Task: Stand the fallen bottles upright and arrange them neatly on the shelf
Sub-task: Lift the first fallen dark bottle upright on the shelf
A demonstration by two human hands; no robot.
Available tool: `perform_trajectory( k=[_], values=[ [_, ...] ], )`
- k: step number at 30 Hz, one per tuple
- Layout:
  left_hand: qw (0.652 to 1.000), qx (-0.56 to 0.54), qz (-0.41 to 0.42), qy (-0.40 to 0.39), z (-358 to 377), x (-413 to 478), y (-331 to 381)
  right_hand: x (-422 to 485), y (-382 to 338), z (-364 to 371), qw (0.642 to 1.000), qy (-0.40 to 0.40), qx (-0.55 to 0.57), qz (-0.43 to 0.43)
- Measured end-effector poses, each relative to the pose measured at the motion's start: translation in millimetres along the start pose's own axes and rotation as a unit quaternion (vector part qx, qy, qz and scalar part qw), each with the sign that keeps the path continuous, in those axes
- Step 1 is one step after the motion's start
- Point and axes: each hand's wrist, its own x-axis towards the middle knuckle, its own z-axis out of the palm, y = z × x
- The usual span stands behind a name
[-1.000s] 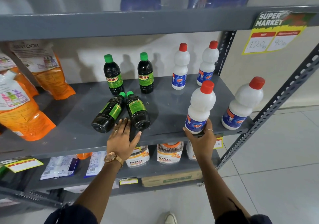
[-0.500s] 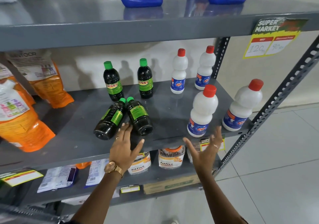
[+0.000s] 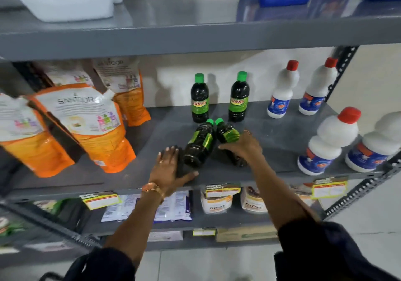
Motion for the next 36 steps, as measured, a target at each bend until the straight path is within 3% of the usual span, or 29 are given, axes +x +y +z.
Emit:
perform_trajectory(
  k=[3,7,10,12,14,19,29,36],
  values=[
    [0.997,0.064,0.037,0.000,7.6,2.9,-1.8,12.4,5.7,7.3,1.000,0.005,0.012,0.005],
    [0.996,0.079,0.041,0.018,7.4,3.0,-0.9,15.9,13.8,12.7,0.989,0.097,0.114,0.021],
    [0.996,0.081,0.038,0.018,5.7,2.2,1.1,15.6,17.0,15.3,0.945,0.233,0.226,-0.050],
    [0.996,0.081,0.032,0.022,6.0,2.5,2.1,18.1,16.6,13.8,0.905,0.282,0.300,-0.106],
    [0.996,0.088,0.030,0.014,5.6,2.2,2.2,24.4,17.2,10.1,0.890,0.272,0.345,-0.126],
    [0.996,0.084,0.025,0.004,6.9,5.1,1.7,42.7,28.5,11.2,0.907,0.200,0.337,-0.153],
    [0.996,0.080,0.033,-0.003,4.2,1.3,2.9,32.7,60.5,12.1,0.934,0.131,0.287,-0.167],
    [0.996,0.086,0.033,-0.007,5.6,1.1,2.1,31.7,47.2,23.2,0.946,0.204,0.221,-0.125]
  ],
)
